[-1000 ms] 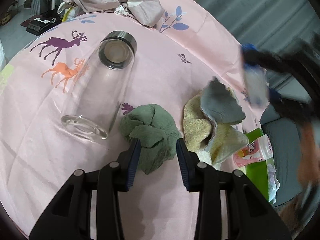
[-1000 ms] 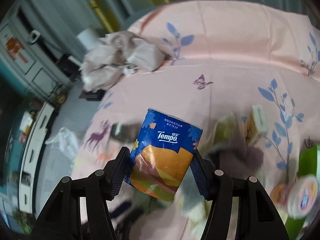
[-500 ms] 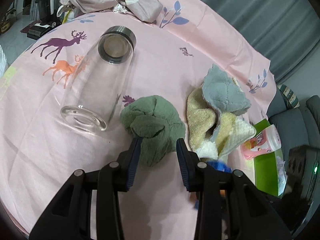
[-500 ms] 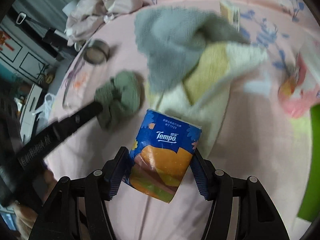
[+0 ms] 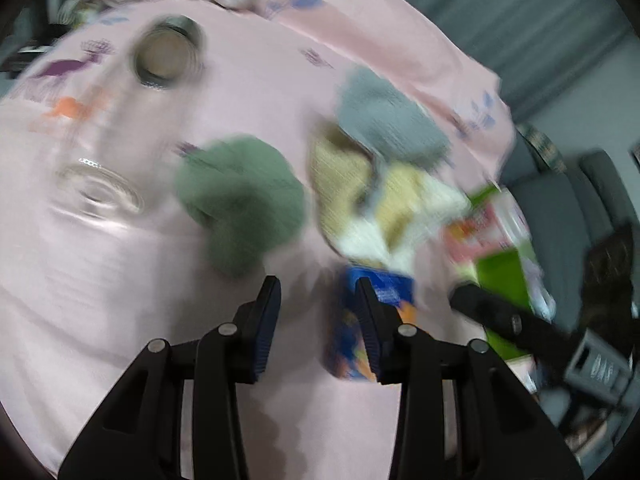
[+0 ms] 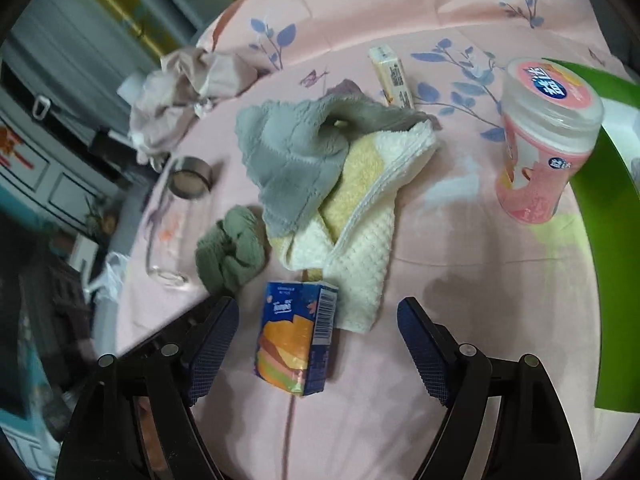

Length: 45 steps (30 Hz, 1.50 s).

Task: Organize soft objects
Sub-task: 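Lift the blue Tempo tissue pack with the right gripper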

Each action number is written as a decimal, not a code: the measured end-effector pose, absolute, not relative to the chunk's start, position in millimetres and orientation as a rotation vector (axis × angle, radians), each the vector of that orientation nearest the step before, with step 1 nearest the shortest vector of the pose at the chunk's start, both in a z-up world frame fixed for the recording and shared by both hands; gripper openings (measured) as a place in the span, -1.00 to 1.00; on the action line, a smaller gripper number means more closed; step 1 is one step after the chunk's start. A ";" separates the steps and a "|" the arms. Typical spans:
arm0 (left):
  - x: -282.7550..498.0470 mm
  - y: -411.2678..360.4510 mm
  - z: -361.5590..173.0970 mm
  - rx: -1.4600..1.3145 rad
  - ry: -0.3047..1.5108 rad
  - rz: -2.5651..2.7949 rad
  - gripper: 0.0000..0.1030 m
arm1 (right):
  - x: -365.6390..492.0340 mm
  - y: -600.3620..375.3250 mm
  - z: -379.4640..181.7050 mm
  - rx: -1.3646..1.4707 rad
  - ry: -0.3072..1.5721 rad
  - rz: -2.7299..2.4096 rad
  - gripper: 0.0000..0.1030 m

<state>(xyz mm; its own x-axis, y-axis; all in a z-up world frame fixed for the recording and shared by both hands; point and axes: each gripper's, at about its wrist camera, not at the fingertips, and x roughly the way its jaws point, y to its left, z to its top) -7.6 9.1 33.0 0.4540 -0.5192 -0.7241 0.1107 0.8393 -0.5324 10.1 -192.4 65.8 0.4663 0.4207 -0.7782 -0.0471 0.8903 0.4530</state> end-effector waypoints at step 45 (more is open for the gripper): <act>-17.6 -24.4 20.2 -0.374 1.001 -0.524 -0.33 | 20.1 -172.8 27.2 0.402 1.153 0.337 -0.02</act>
